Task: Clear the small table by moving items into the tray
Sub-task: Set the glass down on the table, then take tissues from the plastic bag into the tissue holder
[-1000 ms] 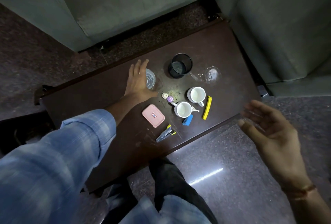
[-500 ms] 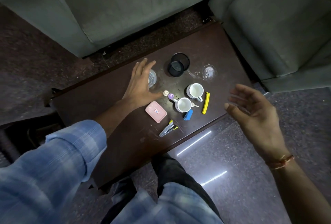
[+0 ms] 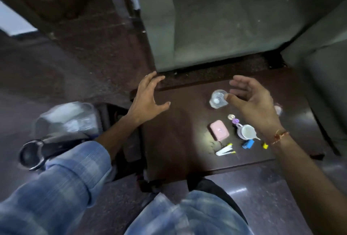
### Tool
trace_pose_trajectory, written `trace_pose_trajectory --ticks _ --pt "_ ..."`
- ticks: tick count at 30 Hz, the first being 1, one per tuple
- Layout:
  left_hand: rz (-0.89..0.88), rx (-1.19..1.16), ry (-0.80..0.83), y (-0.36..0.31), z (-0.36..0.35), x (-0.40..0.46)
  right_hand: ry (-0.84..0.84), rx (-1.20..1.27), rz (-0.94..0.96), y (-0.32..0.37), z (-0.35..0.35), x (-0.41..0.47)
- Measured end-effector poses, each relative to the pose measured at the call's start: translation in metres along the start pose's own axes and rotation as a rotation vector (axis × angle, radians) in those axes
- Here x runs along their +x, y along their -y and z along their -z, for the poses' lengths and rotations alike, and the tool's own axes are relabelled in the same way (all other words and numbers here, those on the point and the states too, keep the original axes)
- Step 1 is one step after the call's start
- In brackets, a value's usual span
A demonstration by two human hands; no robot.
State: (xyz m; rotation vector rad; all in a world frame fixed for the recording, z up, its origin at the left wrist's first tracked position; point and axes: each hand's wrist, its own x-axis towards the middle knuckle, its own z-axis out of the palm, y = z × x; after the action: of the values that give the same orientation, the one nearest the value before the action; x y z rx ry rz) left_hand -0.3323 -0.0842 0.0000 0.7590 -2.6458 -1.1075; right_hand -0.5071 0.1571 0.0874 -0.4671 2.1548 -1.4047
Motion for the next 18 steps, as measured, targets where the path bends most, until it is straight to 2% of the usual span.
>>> trace_pose_trajectory --ticks 8,18 --pt "0.136 0.067 -0.282 0.070 0.146 -0.105 0.270 -0.001 0.168 0.072 -0.167 -0.004" --pt "0.363 0.064 -0.459 0.155 0.262 -0.239 0.541 -0.110 0.328 0.136 -0.361 -0.052"
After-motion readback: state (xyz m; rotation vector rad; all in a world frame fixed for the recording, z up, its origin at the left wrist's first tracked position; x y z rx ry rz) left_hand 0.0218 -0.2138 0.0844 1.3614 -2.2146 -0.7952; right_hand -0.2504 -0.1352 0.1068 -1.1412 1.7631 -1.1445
